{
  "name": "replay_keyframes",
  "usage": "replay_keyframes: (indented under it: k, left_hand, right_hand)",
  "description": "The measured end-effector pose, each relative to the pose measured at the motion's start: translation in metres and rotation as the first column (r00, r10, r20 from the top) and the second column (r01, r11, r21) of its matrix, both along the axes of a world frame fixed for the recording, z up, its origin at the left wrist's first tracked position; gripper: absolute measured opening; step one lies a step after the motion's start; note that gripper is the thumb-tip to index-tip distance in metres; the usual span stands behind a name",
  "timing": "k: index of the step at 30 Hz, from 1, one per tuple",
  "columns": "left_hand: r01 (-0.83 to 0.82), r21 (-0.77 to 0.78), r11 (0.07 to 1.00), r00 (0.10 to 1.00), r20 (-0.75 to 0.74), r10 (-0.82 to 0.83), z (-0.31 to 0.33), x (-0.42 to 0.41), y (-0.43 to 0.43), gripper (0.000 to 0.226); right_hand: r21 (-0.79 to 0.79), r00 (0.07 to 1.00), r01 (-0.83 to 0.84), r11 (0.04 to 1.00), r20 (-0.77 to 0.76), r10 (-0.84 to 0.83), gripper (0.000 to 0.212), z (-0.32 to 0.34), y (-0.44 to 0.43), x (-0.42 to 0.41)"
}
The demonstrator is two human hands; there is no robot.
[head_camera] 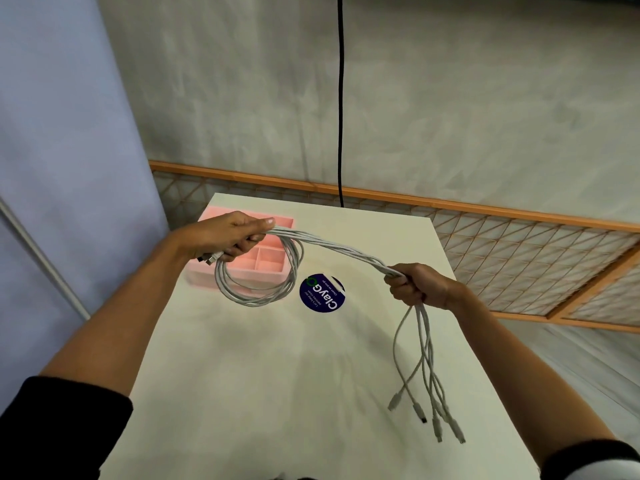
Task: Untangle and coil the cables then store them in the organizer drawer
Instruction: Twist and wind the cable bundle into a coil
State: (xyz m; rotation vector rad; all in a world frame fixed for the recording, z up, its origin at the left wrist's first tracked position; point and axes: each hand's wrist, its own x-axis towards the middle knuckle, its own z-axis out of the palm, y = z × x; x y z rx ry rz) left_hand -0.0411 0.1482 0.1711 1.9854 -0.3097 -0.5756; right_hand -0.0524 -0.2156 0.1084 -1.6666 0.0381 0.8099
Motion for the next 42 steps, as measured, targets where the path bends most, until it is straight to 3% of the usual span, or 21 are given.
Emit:
replay_keyframes:
  k: [4, 6, 8, 11, 13, 14, 15, 17, 20, 25, 26, 28, 30, 32, 35, 38, 40, 42]
  left_hand:
    - [-0.007, 0.008, 1.0, 1.0, 0.003, 0.007, -0.002, 0.002, -0.001, 0.044]
    - [-0.036, 0.004, 0.999, 0.999, -0.006, 0.036, -0.006, 0.005, 0.004, 0.044]
    - [-0.06, 0.005, 0.998, 0.998, -0.021, 0.06, -0.01, 0.007, 0.01, 0.045]
    - [-0.087, -0.011, 0.996, 0.995, -0.044, 0.087, -0.016, 0.007, 0.017, 0.046]
    - [-0.093, -0.028, 0.995, 0.995, -0.039, 0.092, -0.016, 0.006, 0.021, 0.05]
    - [-0.091, -0.034, 0.995, 0.995, -0.034, 0.089, -0.016, 0.005, 0.023, 0.052]
    - [-0.088, -0.038, 0.995, 0.996, -0.026, 0.087, -0.015, 0.004, 0.024, 0.052]
    - [-0.075, -0.04, 0.996, 0.997, -0.009, 0.074, -0.011, 0.003, 0.024, 0.049]
    - [-0.052, -0.044, 0.998, 0.998, 0.018, 0.053, -0.004, 0.002, 0.017, 0.047]
    - [-0.033, -0.039, 0.999, 0.998, 0.044, 0.035, 0.005, 0.001, 0.0, 0.044]
    - [-0.026, -0.035, 0.999, 0.998, 0.049, 0.027, 0.005, 0.001, -0.001, 0.044]
    - [-0.025, -0.035, 0.999, 0.998, 0.052, 0.027, 0.002, 0.0, 0.001, 0.044]
    - [-0.038, -0.037, 0.999, 0.998, 0.05, 0.04, -0.001, 0.001, 0.005, 0.044]
    - [-0.074, -0.036, 0.997, 0.996, 0.04, 0.076, -0.005, 0.002, 0.011, 0.045]
    - [-0.122, -0.041, 0.992, 0.992, 0.02, 0.122, -0.01, 0.005, 0.02, 0.045]
    - [-0.123, -0.035, 0.992, 0.992, 0.025, 0.124, -0.013, 0.006, 0.025, 0.046]
    - [-0.114, -0.04, 0.993, 0.993, 0.026, 0.115, -0.015, 0.007, 0.028, 0.049]
    - [-0.1, -0.037, 0.994, 0.994, 0.034, 0.102, -0.016, 0.008, 0.029, 0.05]
  right_hand:
    - [0.051, 0.999, -0.037, 0.998, 0.017, 0.036, 0.041, 0.003, 0.001, -0.007]
    - [-0.002, 0.983, -0.04, 0.999, 0.177, 0.04, 0.047, 0.003, -0.004, -0.013]
    - [-0.089, 0.912, -0.02, 0.996, 0.406, 0.055, 0.038, 0.003, -0.004, -0.018]
    - [-0.256, 0.663, 0.175, 0.951, 0.744, 0.078, 0.032, -0.003, 0.003, -0.021]
    - [-0.407, 0.357, 0.382, 0.83, 0.893, 0.273, 0.032, -0.007, 0.008, -0.021]
    - [-0.459, 0.215, 0.506, 0.73, 0.887, 0.408, 0.031, -0.011, 0.007, -0.021]
    - [-0.477, 0.139, 0.613, 0.63, 0.85, 0.508, 0.029, -0.015, 0.004, -0.019]
    - [-0.451, 0.103, 0.744, 0.492, 0.806, 0.583, 0.023, -0.022, 0.003, -0.015]
    - [-0.417, 0.154, 0.805, 0.423, 0.834, 0.53, 0.008, -0.029, 0.008, -0.006]
    - [-0.367, 0.29, 0.854, 0.369, 0.924, 0.249, 0.019, -0.034, 0.02, 0.004]
    - [-0.354, 0.313, 0.838, 0.414, 0.935, 0.165, 0.022, -0.033, 0.022, 0.005]
    - [-0.309, 0.388, 0.738, 0.6, 0.922, -0.002, 0.028, -0.028, 0.023, 0.008]
    - [-0.248, 0.473, 0.575, 0.78, 0.878, -0.069, 0.031, -0.023, 0.019, 0.01]
    - [-0.175, 0.546, 0.443, 0.879, 0.831, -0.109, 0.028, -0.019, 0.013, 0.009]
    - [-0.065, 0.672, 0.354, 0.933, 0.711, -0.206, 0.021, -0.016, 0.01, 0.001]
    - [0.053, 0.825, 0.228, 0.972, 0.52, -0.222, 0.035, -0.015, 0.01, -0.007]
    - [0.114, 0.934, 0.11, 0.987, 0.327, -0.142, 0.045, -0.013, 0.006, -0.01]
    - [0.139, 0.986, -0.029, 0.99, 0.168, 0.005, 0.048, -0.01, -0.001, -0.012]
